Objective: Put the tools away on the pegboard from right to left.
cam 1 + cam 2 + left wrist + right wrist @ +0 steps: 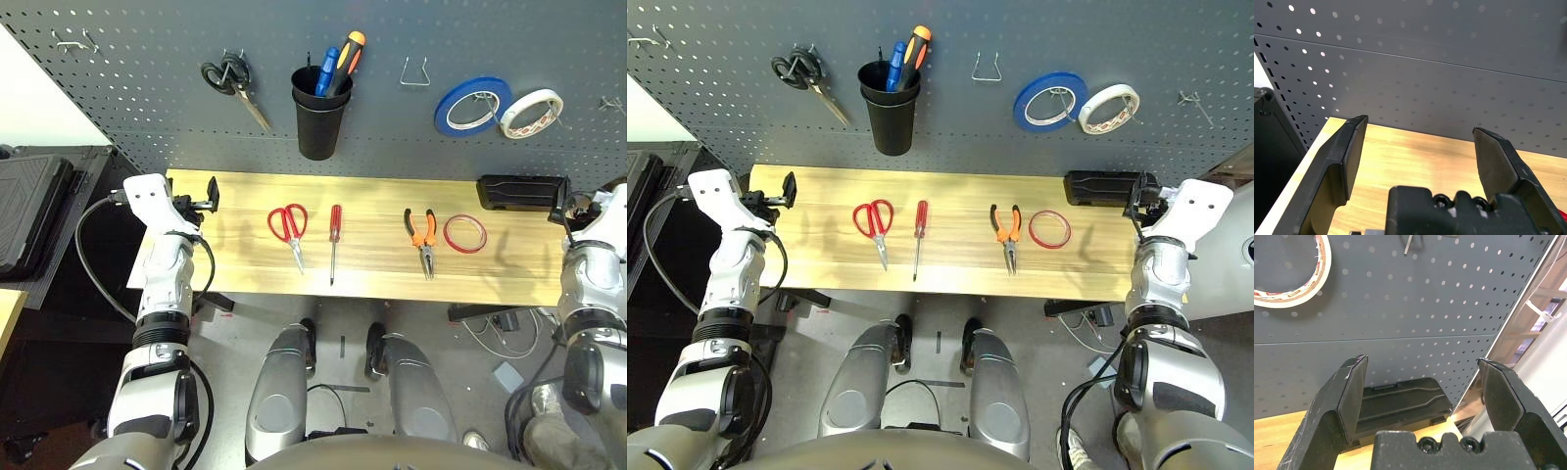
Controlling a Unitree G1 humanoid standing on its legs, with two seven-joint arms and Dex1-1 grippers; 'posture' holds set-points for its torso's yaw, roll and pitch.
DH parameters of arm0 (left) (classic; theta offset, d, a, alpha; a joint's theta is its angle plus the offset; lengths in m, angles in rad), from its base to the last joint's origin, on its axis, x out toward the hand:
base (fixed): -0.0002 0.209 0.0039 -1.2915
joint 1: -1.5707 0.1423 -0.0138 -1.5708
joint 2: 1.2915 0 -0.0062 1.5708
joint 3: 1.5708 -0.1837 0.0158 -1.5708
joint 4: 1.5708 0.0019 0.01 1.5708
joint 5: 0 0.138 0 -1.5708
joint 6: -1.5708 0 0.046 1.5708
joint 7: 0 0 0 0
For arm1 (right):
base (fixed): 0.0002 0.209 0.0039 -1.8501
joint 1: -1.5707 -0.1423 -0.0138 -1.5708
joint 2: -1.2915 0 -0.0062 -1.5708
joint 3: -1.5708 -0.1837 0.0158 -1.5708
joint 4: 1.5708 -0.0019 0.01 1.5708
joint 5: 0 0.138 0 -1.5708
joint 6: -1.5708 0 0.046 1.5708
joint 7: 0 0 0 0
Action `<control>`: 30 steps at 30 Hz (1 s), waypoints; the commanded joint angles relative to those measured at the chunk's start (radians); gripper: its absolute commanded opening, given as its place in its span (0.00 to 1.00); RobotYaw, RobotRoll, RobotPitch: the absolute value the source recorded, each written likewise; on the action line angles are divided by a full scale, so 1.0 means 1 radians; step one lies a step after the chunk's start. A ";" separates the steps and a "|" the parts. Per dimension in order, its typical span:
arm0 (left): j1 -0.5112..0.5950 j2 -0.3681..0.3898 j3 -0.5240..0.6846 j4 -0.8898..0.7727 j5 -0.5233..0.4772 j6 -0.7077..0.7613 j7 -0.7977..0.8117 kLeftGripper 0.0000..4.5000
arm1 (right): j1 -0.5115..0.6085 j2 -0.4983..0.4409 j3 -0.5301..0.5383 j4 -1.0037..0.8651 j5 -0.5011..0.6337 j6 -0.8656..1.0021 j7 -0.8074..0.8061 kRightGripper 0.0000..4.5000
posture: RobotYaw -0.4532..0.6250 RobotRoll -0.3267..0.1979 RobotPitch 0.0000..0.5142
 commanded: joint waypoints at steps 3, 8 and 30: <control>0.047 -0.007 0.052 -0.083 -0.017 0.080 0.099 0.99 | -0.023 -0.012 0.028 0.000 -0.054 0.024 -0.081 1.00 | 0.62 0.62 0.48; 0.059 -0.014 0.057 -0.120 -0.019 0.120 0.126 0.99 | -0.026 -0.014 0.038 -0.002 -0.072 0.029 -0.104 1.00 | 0.62 0.62 0.48; 0.058 -0.024 0.040 -0.111 -0.021 0.129 0.098 0.99 | 0.016 0.038 -0.049 -0.026 0.101 0.154 0.154 1.00 | 0.61 0.62 0.46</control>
